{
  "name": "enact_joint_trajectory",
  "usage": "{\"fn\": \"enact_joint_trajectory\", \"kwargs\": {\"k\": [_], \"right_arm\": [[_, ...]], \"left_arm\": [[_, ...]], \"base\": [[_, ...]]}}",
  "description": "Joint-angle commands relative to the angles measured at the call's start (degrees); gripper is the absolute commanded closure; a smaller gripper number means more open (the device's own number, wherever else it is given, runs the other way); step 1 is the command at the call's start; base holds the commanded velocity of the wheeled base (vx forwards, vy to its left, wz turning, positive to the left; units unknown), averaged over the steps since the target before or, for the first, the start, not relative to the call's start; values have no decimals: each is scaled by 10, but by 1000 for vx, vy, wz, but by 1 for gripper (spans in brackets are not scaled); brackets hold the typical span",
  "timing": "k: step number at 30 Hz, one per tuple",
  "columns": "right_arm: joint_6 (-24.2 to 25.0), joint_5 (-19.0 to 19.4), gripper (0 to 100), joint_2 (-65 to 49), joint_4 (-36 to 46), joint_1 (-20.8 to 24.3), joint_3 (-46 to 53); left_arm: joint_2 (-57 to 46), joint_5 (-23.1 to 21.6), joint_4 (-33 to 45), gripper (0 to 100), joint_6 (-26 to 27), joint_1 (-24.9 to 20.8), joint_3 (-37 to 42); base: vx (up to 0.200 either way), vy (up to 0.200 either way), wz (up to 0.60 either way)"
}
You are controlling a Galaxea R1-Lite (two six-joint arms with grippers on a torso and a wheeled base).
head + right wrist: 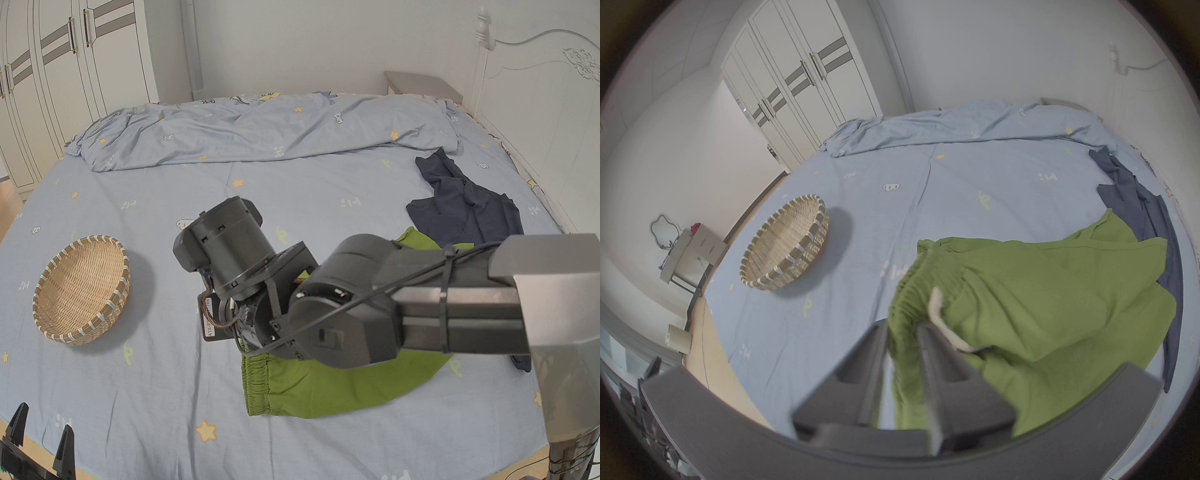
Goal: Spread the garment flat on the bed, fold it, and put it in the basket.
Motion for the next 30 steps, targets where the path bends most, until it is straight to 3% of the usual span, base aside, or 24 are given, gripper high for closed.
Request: {"fn": "enact_joint_trajectory", "kwargs": {"k": [1,9,13,19,20,21,23,30], "right_arm": [[-7,0,0,26,1,1,0],[-15,0,0,50,4,0,0],[-10,0,0,32,4,-26,0],[-17,16,0,-104,3,-133,32],[-18,34,0,-137,4,-171,64],[-18,36,0,-140,4,-175,68],[-18,72,0,-191,4,-227,123],[-18,103,0,-249,-1,-293,227]], "left_arm": [[-9,1,0,0,-2,0,10],[-9,-1,2,0,-1,0,10],[-9,-1,2,0,0,0,10],[-9,-1,0,0,7,0,10],[-9,-2,-1,0,11,0,10],[-9,-2,-1,0,11,0,10],[-9,-2,-1,0,11,0,10],[-9,-4,-5,0,21,-1,10]], "base": [[0,0,0],[0,0,0],[0,0,0],[0,0,0],[0,0,0],[0,0,0],[0,0,0],[0,0,0]]}}
